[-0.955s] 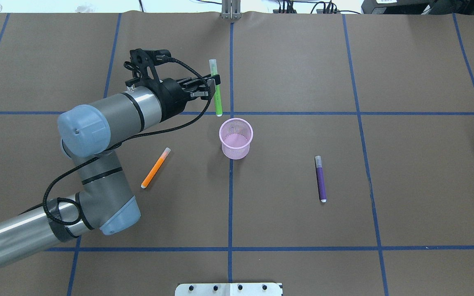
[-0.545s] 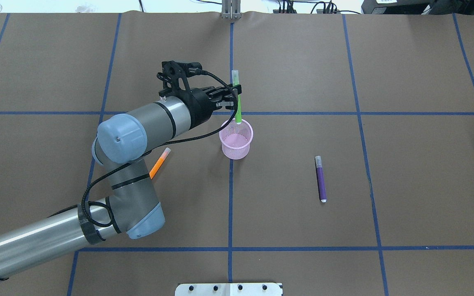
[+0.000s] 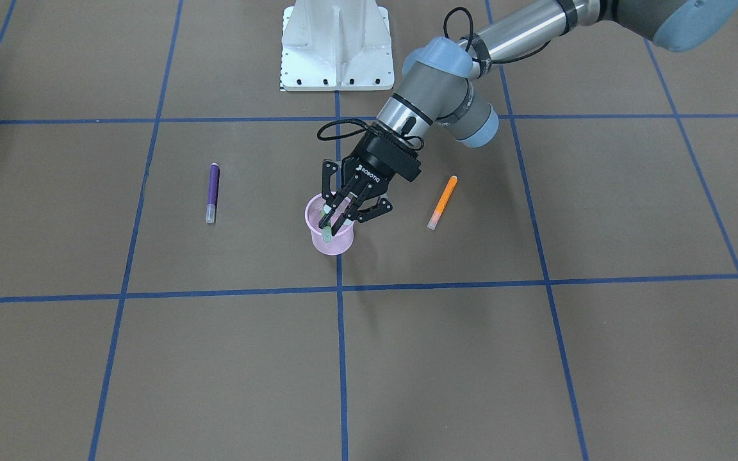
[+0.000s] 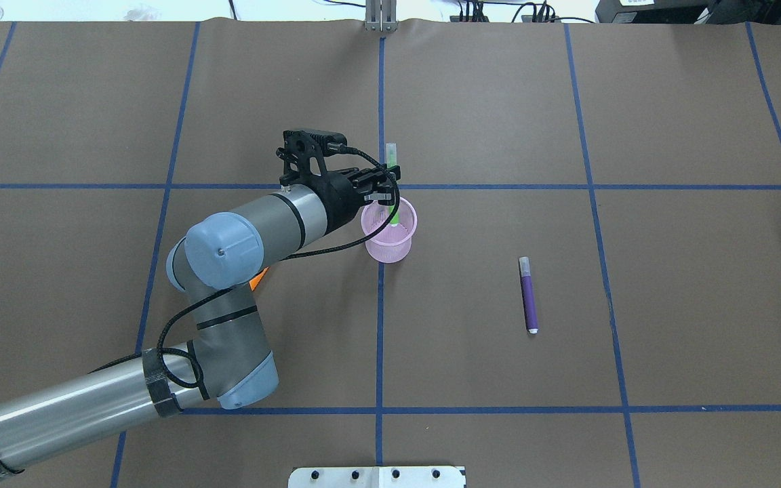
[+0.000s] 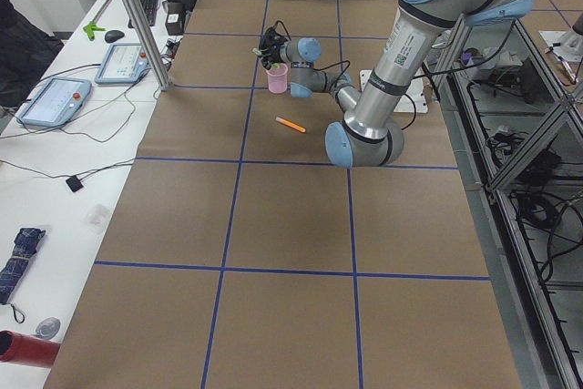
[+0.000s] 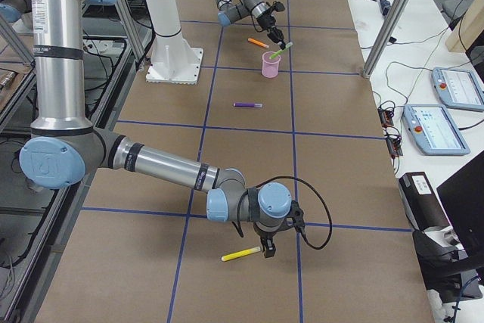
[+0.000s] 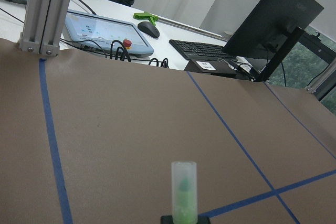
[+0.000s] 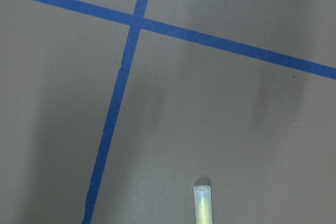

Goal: Collect pens into pen holder
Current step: 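Lower the green marker into the pink cup with the left gripper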

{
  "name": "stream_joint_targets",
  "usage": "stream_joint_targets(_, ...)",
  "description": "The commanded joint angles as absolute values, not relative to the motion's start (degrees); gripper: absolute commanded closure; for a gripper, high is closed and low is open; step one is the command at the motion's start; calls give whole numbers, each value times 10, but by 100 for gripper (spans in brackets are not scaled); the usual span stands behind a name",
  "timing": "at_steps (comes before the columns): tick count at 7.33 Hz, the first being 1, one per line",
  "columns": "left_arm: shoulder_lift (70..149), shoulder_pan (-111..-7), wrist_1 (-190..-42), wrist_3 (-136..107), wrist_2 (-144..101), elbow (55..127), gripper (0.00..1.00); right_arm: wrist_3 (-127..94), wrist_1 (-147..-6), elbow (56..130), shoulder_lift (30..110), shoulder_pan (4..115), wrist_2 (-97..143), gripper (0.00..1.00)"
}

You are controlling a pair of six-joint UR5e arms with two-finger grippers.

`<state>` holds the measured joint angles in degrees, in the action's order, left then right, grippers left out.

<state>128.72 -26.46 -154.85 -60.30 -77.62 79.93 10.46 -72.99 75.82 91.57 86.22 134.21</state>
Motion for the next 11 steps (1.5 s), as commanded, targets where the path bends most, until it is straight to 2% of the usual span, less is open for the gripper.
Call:
stream_joint_targets(1,1288,-251,-1563,-604,-759,781,94,105,-730,752,915,861,1341,1)
stream_joint_targets(2,1290,-250,-1564,-604,-760,782,79,105,-730,751,915,861,1341,1)
stream_joint_targets(3,1293,-250,-1564,-605,-762,783,37,105,-730,751,915,861,1341,1)
stream_joint_targets(4,1294,-250,-1564,-604,-762,784,3,105,-731,750,916,861,1341,1)
stream_joint_targets(11,1295,-271,-1547,-604,-802,814,1,118,-681,707,921,843,1310,1)
